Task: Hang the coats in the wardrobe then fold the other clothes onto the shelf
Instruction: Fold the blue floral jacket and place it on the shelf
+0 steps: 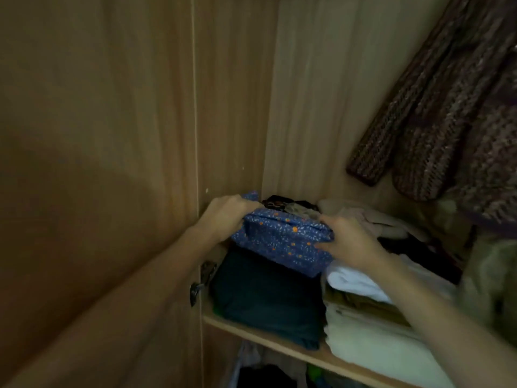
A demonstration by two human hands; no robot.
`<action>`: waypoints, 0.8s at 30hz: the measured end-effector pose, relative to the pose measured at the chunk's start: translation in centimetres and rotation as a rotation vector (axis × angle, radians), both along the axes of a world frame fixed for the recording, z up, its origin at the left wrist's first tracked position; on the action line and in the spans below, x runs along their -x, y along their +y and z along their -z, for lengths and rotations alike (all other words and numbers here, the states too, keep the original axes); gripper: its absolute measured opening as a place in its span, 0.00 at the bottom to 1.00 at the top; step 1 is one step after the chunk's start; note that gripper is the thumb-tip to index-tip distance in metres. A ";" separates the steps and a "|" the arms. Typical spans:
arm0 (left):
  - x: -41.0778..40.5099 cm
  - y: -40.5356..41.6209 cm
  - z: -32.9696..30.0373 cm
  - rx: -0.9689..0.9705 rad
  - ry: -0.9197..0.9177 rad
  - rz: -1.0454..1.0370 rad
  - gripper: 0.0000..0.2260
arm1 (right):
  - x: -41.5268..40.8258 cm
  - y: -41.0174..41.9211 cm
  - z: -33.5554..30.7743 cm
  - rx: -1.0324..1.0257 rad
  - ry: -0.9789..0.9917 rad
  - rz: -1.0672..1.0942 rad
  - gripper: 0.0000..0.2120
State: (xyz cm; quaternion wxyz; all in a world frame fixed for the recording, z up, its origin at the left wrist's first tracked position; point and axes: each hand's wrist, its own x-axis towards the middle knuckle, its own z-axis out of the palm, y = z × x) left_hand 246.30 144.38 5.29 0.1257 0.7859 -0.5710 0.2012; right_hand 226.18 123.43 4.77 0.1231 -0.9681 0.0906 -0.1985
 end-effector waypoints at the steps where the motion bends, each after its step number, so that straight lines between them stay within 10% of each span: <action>1: -0.9 -0.6 1.5 0.054 0.033 0.024 0.27 | -0.9 -0.1 1.7 0.096 -0.056 0.049 0.11; 5: -2.8 -0.8 11.2 -0.014 0.139 -0.018 0.38 | -2.5 0.8 10.3 0.371 0.027 0.150 0.25; 12: 2.6 -0.8 17.2 -0.541 0.421 -0.226 0.35 | -0.7 3.3 16.3 0.233 0.594 0.107 0.36; 18: 2.9 -6.1 13.0 -0.076 0.224 -0.160 0.18 | -6.2 3.3 14.0 0.090 0.141 0.285 0.24; 24: -1.7 -8.9 18.5 -0.180 0.305 -0.195 0.25 | -9.0 1.6 18.4 -0.159 0.321 0.500 0.30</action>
